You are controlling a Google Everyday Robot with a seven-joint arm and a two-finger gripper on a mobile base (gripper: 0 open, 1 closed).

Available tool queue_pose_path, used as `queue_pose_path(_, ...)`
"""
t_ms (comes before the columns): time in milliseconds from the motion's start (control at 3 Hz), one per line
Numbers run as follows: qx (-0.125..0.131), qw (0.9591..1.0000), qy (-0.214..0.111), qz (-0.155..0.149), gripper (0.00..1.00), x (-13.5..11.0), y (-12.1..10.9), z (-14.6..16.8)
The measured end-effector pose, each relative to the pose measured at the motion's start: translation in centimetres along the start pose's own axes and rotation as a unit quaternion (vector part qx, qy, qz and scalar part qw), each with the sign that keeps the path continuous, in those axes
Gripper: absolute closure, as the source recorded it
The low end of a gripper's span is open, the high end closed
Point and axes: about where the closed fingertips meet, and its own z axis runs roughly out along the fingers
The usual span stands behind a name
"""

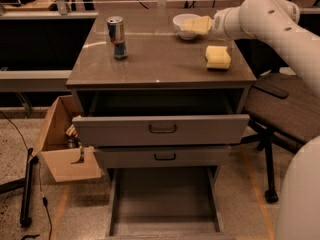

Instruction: Pick sponge from white bowl and place on counter

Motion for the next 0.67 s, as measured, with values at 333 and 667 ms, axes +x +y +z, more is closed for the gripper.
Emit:
queue_pose_path(333, 0.009, 0.9994, -0.032, -0.010, 0.00, -2.8, -0.9, -0.7)
queue_pose_path(667, 0.042, 0.9965, -0.072, 0.001, 0.00, -5.9, -4.3, -1.8)
